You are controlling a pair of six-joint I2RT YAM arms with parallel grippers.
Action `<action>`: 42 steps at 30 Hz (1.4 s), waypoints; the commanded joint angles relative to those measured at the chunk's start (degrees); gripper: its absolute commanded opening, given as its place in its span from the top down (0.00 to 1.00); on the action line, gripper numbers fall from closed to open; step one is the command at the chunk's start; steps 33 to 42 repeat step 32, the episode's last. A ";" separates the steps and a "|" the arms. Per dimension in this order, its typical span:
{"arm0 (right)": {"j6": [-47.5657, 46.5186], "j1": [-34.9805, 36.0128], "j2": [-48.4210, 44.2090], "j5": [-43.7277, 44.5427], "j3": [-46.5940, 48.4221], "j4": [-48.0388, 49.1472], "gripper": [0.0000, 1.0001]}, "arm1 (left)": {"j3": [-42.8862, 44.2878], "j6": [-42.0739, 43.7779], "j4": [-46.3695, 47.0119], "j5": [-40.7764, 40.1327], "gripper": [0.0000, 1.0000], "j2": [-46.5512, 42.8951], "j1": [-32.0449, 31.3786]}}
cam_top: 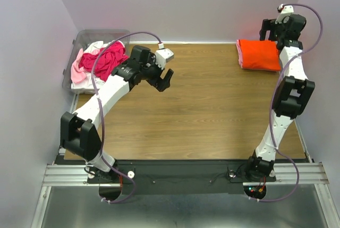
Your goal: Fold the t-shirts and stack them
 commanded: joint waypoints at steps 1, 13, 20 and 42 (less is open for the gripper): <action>8.24 -0.50 -7.47 -6.94 -3.00 1.47 0.00 | 0.43 -5.13 6.05 0.98 0.04 -5.05 1.03; 14.53 -0.41 -26.81 -20.31 -30.56 -11.18 0.00 | -2.29 -6.81 2.19 -0.95 0.04 -7.77 3.84; 2.76 0.03 -43.07 -17.42 -51.24 -19.09 0.00 | -9.94 -7.52 2.37 -2.96 0.04 -9.36 7.27; -7.55 0.12 -64.87 -12.49 -64.09 -29.74 0.00 | -19.61 -6.11 2.63 -8.94 0.04 -18.14 7.80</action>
